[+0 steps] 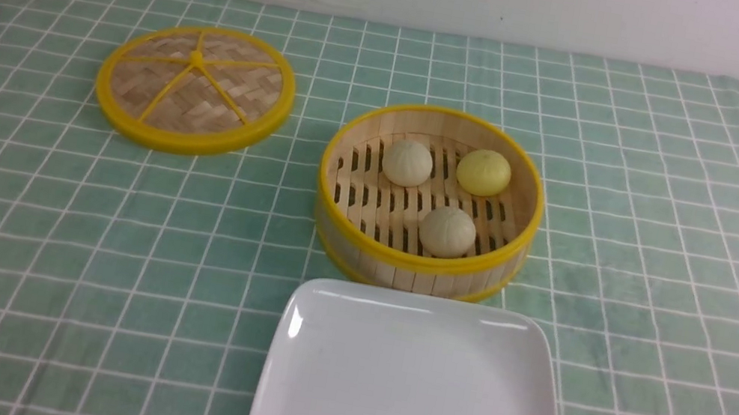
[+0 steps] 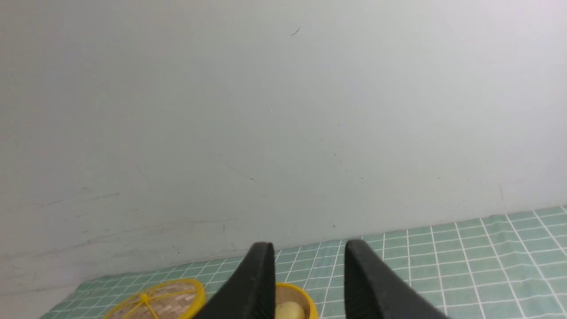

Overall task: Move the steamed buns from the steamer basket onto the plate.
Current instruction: Use the right arm to grab the steamed stuffed bun that is closest to it

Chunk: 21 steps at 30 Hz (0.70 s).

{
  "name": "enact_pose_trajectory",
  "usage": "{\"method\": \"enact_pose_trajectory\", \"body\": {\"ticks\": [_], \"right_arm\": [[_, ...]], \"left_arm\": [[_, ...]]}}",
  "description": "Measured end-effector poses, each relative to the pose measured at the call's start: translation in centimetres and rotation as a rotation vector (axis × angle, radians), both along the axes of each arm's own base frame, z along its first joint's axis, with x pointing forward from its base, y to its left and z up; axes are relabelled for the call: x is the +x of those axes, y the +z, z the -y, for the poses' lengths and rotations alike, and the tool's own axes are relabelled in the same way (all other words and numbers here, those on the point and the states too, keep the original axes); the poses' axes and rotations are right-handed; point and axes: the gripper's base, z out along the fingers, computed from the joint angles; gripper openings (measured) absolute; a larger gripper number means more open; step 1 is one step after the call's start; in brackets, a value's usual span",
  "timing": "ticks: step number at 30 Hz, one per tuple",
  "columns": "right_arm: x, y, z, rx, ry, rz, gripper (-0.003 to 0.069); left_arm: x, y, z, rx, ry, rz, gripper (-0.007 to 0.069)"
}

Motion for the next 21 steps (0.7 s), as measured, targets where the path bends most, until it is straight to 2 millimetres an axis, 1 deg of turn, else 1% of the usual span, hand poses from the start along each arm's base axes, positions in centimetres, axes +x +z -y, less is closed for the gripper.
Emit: {"method": "enact_pose_trajectory", "body": {"ticks": [1,4,7,9,12,14,15,16,17,18,21], "right_arm": [[0.0,0.0,0.0,-0.014,-0.002,0.002,0.0243],[0.0,-0.1,0.0,-0.024,0.001,-0.006,0.0243],[-0.2,0.0,-0.2,-0.041,0.015,-0.031,0.0243],[-0.1,0.4,-0.3,-0.053,0.026,-0.054,0.0243],[0.5,1.5,-0.5,-0.101,0.043,-0.109,0.0243],[1.9,2.9,-0.7,-0.194,0.057,-0.174,0.0243],[1.9,3.2,-0.7,-0.201,0.059,-0.176,0.0243],[3.0,4.0,-0.9,-0.237,0.074,-0.216,0.0243],[3.1,4.1,-0.9,-0.238,0.078,-0.222,0.0243],[4.4,4.7,-1.0,-0.243,0.098,-0.272,0.0243],[6.6,5.6,-1.5,-0.245,0.155,-0.362,0.0243]], "left_arm": [[0.0,0.1,0.0,-0.041,0.001,0.011,0.0368],[0.0,0.0,0.0,-0.073,-0.004,0.007,0.0368],[0.0,-0.2,0.3,-0.081,-0.029,-0.039,0.0368],[-0.1,0.0,0.5,-0.082,-0.055,-0.074,0.0368],[-0.7,2.4,0.9,-0.067,-0.091,-0.058,0.0368],[-1.4,4.7,1.1,-0.041,-0.117,-0.036,0.0368],[-1.4,4.7,1.1,-0.039,-0.116,-0.036,0.0368],[-1.9,6.1,1.3,-0.027,-0.130,-0.019,0.0368],[-1.9,6.2,1.3,-0.026,-0.132,-0.017,0.0368],[-2.3,7.1,1.4,-0.019,-0.144,-0.011,0.0368],[-2.4,9.0,1.7,-0.005,-0.168,-0.044,0.0368]]}}
